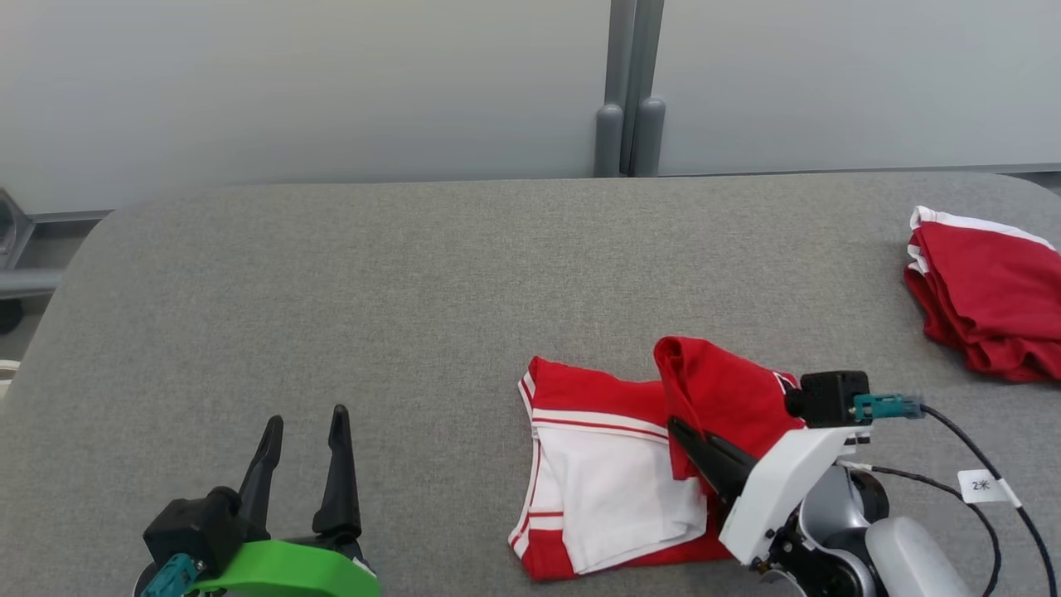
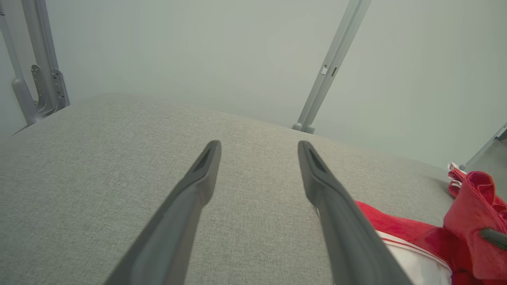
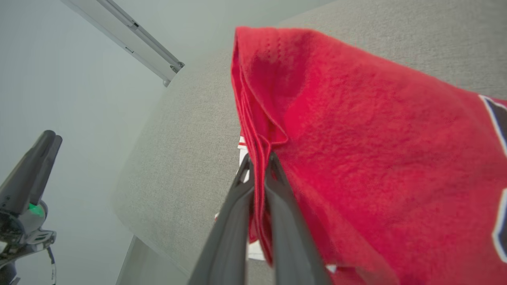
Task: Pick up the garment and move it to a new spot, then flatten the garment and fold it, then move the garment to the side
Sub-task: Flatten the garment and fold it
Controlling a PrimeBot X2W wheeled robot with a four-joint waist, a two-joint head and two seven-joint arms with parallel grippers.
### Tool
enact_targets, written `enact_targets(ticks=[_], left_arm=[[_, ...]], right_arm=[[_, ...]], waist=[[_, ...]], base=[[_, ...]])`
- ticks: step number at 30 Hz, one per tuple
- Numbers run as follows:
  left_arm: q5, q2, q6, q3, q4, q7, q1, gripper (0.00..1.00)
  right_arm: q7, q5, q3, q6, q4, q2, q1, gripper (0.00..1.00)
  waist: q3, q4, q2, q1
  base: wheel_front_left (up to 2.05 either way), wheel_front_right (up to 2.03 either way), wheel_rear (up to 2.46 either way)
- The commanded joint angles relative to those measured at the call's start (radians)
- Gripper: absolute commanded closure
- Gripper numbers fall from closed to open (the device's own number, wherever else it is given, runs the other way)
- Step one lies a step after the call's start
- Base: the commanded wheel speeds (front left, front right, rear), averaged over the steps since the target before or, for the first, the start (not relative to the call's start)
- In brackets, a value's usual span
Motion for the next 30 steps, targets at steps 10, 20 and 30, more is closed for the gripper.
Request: enact_targets(ticks=[10, 20, 30], left_arm=[[-0.001, 0.004, -0.002, -0.008, -0.002, 0.004, -0.030, 0.00], [-0.001, -0.003, -0.008, -0.021, 0.012, 0.003, -0.044, 0.00], [-0.010, 0.000, -0.004, -0.018, 0.022, -0.002, -0.036, 0.00]], right_arm=[[-0.138, 0.026, 0.112, 0.000, 0.233, 0.031, -0.115, 1.00], [-0.251, 0.131, 0.267, 0.000, 0.425, 0.031, -0.208, 1.00], [-0.332, 0.179, 0.346, 0.000, 0.544, 0.031, -0.283, 0.00]], waist=[[0.012, 0.038, 0.0054, 0.0000], [0.013, 0.071, 0.0054, 0.0000], [0.006, 0.076, 0.0054, 0.0000]], base=[[0.00, 0.00, 0.00], [0.00, 0.00, 0.00], [0.00, 0.00, 0.00]])
